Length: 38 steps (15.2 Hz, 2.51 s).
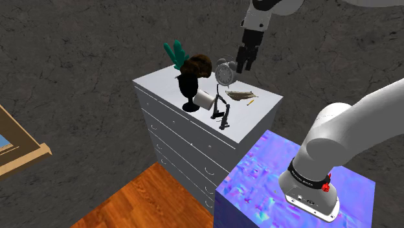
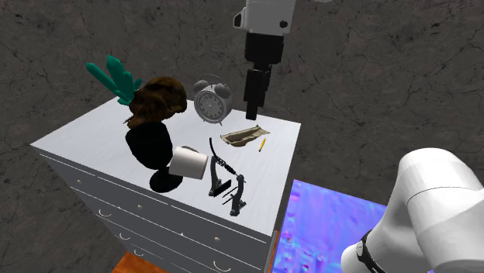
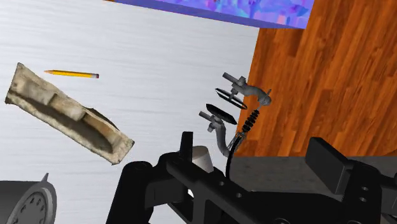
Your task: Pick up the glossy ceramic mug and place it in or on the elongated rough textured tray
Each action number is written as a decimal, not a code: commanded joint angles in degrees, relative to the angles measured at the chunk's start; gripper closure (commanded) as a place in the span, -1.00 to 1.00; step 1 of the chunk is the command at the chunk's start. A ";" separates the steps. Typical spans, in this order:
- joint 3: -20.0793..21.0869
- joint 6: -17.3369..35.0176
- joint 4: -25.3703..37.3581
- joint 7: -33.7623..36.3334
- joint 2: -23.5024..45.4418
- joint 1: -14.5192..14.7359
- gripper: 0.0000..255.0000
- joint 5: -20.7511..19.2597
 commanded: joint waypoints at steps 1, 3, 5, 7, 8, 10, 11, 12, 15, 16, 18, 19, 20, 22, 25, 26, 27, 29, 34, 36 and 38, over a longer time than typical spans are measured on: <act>-3.94 2.50 1.09 -4.83 4.35 1.00 -1.00 3.43; -7.89 3.85 2.71 -10.13 8.97 2.01 -1.00 7.42; -11.72 4.39 4.85 -15.83 14.22 3.10 -1.00 12.20; -15.25 3.91 7.55 -21.89 20.15 4.02 -1.00 17.80; -16.81 3.22 9.12 -24.99 23.39 4.30 -1.00 20.87; -19.22 0.92 12.69 -31.14 30.36 4.16 -1.00 27.39; -19.97 -0.66 14.67 -34.06 34.01 3.67 -1.00 30.72; -20.36 -2.44 16.77 -36.77 37.71 2.87 -1.00 33.99; -19.54 -8.38 23.64 -43.26 48.51 -1.07 -1.00 42.93; -18.77 -10.36 26.10 -44.83 51.93 -2.67 -1.00 45.56; -16.77 -14.15 31.29 -47.17 58.51 -6.01 -1.00 50.32; -15.62 -15.94 34.03 -47.97 61.70 -7.69 -1.00 52.49; -14.38 -17.64 36.89 -48.54 64.84 -9.35 -1.00 54.53; -12.62 -19.71 40.82 -48.96 68.90 -11.52 -1.00 57.03; -12.21 -17.92 38.78 -49.36 68.35 -10.29 -1.00 57.36; -12.10 -17.35 38.14 -49.49 68.20 -9.87 -1.00 57.50; -11.98 -16.77 37.51 -49.62 68.06 -9.45 -1.00 57.66; -11.66 -15.32 35.97 -49.95 67.74 -8.40 -1.00 58.08; -11.66 -15.32 35.97 -49.95 67.74 -8.40 -1.00 58.08; -11.66 -15.32 35.97 -49.95 67.74 -8.40 -1.00 58.08; -11.66 -15.32 35.97 -49.95 67.75 -8.40 1.00 58.08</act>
